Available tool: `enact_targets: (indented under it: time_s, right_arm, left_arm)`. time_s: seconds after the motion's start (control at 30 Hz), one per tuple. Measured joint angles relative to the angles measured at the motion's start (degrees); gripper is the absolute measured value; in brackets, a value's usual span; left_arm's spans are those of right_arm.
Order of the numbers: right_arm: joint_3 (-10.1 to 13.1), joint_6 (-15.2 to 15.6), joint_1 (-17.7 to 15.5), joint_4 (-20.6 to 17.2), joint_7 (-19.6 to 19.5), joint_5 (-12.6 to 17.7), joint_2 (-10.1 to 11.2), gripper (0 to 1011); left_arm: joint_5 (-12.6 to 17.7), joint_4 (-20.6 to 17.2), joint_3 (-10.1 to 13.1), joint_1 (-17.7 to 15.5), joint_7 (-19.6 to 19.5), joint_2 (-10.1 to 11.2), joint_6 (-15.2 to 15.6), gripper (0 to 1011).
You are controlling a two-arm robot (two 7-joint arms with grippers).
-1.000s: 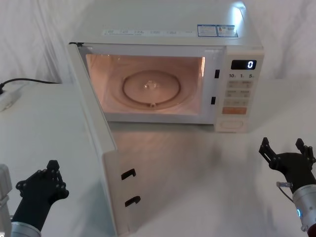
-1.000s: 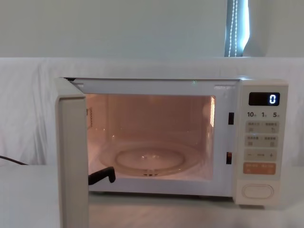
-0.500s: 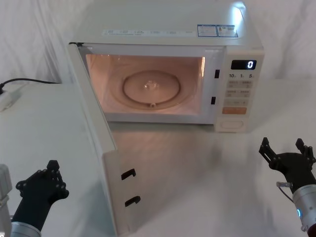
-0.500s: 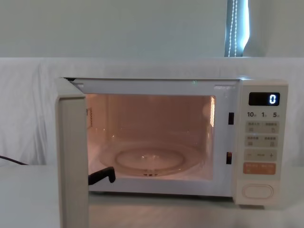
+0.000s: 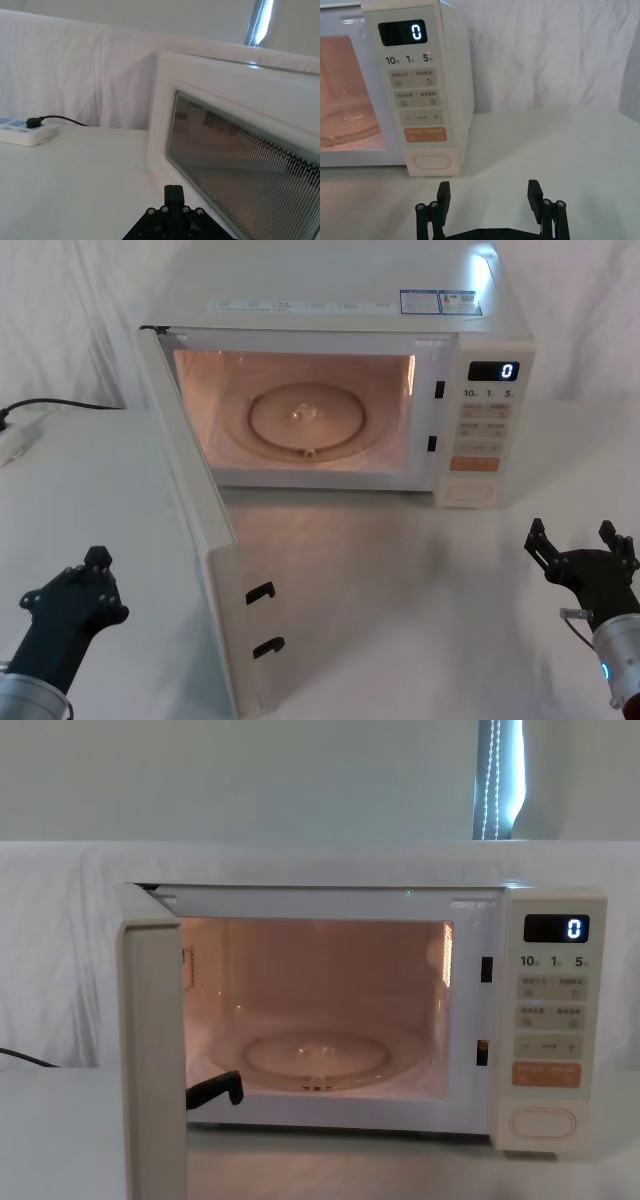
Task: Press the button to open the microwave door with one hand; close the microwave door with the other hand.
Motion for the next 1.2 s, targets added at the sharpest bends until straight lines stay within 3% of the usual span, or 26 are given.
enact_targets:
  time_s: [0.1,0.23,0.43,0.8,1.2]
  right_arm:
    - [0.0,0.0,0.0,0.0,0.0,0.0,0.0,1002]
    - [0.0,0.0,0.0,0.0,0.0,0.0,0.0,1002]
    - [0.0,0.0,0.0,0.0,0.0,0.0,0.0,1002]
    - [0.0,0.0,0.0,0.0,0.0,0.0,0.0,1002]
    - [0.0,0.0,0.0,0.0,0.0,0.0,0.0,1002]
  left_arm:
    - [-1.7,-0.8,-0.4,-0.3,-1.0,0.0,1.4,0]
    - [-5.8,-2.5,-0.8,-1.2,-2.2,0.5,5.8,0]
    - [-9.1,-4.5,-0.2,-3.3,-2.6,1.7,9.8,0]
    - [-11.7,-6.1,2.8,-8.3,-2.3,3.9,15.0,0]
    - [-13.5,-6.4,6.6,-11.8,-1.8,5.1,17.1,0]
